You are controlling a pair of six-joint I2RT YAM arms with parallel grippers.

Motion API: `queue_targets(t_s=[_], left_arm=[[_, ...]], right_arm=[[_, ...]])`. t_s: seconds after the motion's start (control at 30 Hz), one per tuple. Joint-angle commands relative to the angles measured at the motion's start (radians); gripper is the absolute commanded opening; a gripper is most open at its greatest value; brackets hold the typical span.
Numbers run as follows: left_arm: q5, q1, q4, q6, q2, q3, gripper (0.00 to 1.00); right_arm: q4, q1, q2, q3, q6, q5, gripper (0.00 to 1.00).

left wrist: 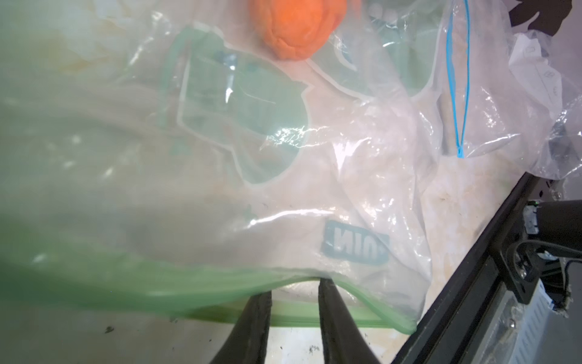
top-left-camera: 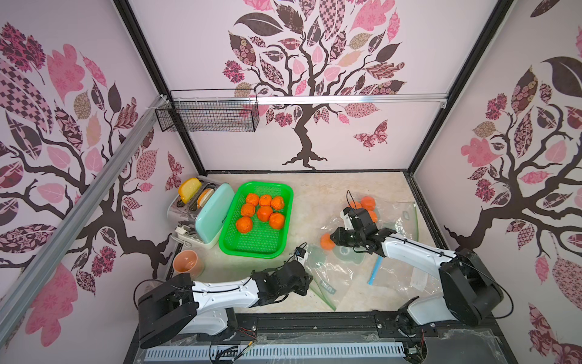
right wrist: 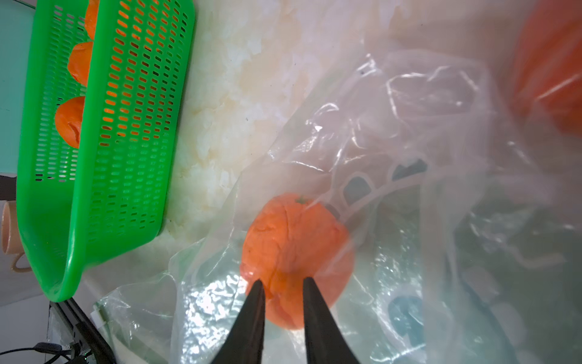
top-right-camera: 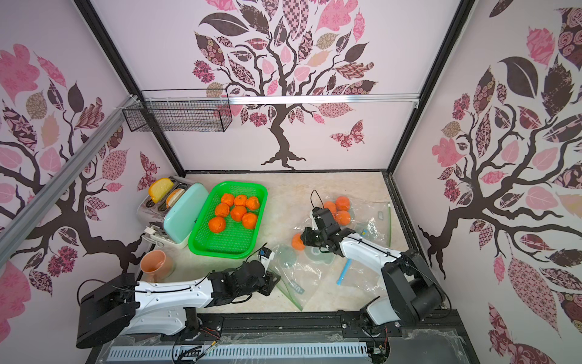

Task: Open the zip-top bag and take out the orange
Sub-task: Pick up the orange from the zipper food storage bag.

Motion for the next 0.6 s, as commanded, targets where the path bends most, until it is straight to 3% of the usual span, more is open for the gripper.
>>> queue_targets(t_s=[0.0, 0.33, 0.57], left_arm=[[-0.058, 0.008, 0.045, 0.043, -0.006, 0.009, 0.33], [-0.012, 0.038, 0.197, 0.046, 0.156, 0.003, 0.34], [-0.018, 0.066, 0.201, 0.066, 0.191, 0.03, 0.51]], right_arm=[[0.001, -0.001, 0.072, 0.066, -0.006, 0.014, 0.25], [0.003, -0.002, 0.238, 0.114, -0.019, 0.079, 0.24], [-0.001, -0.002, 0.268, 0.08, -0.015, 0.049, 0.24]])
